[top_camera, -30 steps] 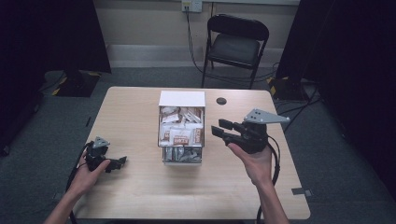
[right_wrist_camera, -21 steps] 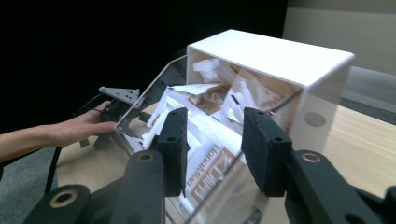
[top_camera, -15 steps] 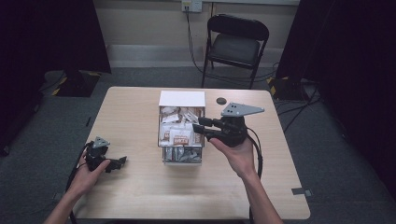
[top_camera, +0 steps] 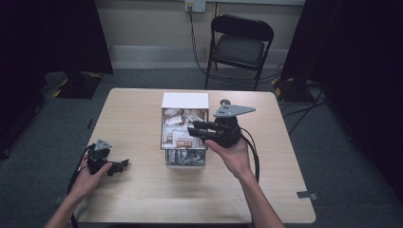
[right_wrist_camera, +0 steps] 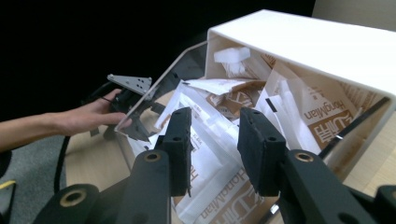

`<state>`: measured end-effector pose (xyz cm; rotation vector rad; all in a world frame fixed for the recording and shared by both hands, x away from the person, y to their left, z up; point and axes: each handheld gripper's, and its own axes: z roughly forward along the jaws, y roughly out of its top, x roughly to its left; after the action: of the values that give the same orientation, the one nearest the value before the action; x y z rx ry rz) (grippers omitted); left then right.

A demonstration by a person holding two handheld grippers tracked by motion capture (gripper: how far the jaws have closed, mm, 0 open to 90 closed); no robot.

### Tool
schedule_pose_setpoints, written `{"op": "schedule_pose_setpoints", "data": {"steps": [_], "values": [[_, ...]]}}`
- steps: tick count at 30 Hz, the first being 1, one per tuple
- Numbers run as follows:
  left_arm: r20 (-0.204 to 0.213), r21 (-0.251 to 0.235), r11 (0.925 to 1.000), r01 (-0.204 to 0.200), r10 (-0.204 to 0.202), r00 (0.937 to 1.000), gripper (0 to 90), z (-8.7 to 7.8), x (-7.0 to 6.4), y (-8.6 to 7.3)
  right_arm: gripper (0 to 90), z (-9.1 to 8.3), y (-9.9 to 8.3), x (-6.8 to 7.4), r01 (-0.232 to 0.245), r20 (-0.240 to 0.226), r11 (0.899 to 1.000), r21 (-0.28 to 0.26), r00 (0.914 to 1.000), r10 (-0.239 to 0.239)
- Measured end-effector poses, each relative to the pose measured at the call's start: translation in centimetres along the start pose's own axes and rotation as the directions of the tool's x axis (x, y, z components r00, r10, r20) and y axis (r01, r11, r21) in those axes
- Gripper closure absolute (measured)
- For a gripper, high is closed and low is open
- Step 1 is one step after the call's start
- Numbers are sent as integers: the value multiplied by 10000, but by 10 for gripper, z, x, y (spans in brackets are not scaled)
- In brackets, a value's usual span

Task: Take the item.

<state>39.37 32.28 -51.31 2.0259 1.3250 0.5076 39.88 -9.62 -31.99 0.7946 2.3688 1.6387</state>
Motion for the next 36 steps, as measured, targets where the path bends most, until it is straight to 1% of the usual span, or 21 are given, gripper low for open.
{"op": "schedule_pose_setpoints", "data": {"steps": [2, 3, 10, 19, 22, 24, 28, 29, 34, 36], "values": [[4, -2, 10000, 11, -11, 10000, 0, 0, 0, 0, 657, 2, 0, 0, 16, 6, 10000, 65, 10000, -16], [3, 0, 10000, 9, -9, 10000, 0, 0, 0, 0, 661, 4, -1, 0, 43, -6, 9998, 197, 10000, -43], [7, -2, 10000, 12, -12, 10000, 0, 0, 0, 0, 667, 4, -1, -1, 74, -35, 9997, 246, 10000, -73], [1, -3, 10000, 4, -4, 10000, 0, 0, 0, 0, 678, 7, -2, 3, 230, -119, 9981, 565, 9997, -223], [1, 1, 10000, 1, -1, 10000, 0, 0, 0, 0, 692, 7, -2, 2, 142, -261, 9978, 645, 9996, -126], [51, 4, 10000, 20, -20, 10000, 0, 0, 0, 0, 709, 6, -2, 2, 38, -362, 9983, 580, 9993, -17], [52, 8, 10000, 13, -13, 10000, 0, 0, 0, 0, 726, 3, -2, 1, -16, -489, 9988, 490, 9988, 40], [50, 4, 10000, 18, -18, 10000, 0, 0, 0, 0, 734, 1, -2, 1, -63, -666, 9992, 393, 9977, 89], [50, 5, 10000, 18, -18, 10000, 0, 0, 0, 0, 760, -1, -2, 3, 1, -956, 9990, 450, 9954, 42], [50, 8, 10000, 13, -13, 10000, 0, 0, 0, 0, 768, -1, -3, 4, 36, -994, 9988, 492, 9950, 13]]}}
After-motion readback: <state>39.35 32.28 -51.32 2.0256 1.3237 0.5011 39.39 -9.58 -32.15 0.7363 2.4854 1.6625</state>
